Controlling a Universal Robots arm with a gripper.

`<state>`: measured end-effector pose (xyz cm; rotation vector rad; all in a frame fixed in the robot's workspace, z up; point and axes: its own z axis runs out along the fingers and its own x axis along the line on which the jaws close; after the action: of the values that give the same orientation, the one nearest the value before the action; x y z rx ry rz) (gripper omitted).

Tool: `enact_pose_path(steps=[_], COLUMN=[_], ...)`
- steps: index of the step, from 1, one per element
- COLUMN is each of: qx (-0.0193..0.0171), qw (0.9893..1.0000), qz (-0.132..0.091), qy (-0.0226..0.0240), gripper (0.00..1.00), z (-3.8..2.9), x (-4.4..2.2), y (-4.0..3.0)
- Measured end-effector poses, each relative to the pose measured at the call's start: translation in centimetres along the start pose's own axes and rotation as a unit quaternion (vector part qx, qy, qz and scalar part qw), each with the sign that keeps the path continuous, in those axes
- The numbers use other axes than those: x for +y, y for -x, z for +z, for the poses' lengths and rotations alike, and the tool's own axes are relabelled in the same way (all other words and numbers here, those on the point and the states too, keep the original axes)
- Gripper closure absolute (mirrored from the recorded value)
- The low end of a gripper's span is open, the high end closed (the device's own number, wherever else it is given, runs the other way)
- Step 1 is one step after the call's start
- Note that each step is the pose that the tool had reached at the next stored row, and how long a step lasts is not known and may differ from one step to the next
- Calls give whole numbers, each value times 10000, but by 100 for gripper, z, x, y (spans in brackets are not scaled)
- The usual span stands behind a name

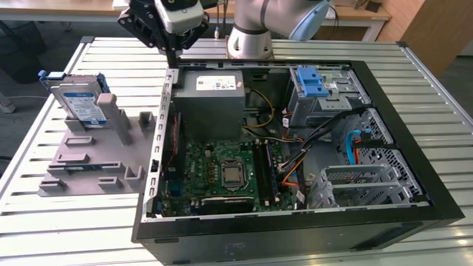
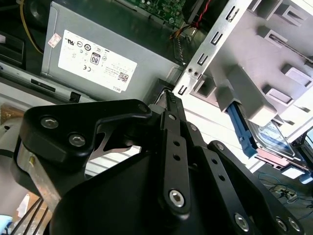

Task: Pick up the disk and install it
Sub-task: 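Reach for the disk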

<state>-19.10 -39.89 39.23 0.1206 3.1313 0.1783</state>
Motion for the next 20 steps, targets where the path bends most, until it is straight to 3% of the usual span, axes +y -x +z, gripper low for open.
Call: enact_pose_path(steps=[20], qx=[2], qw=[10000], qz=[0], qy=[20], gripper=[89], z=[2], x=[-4], y=[-52])
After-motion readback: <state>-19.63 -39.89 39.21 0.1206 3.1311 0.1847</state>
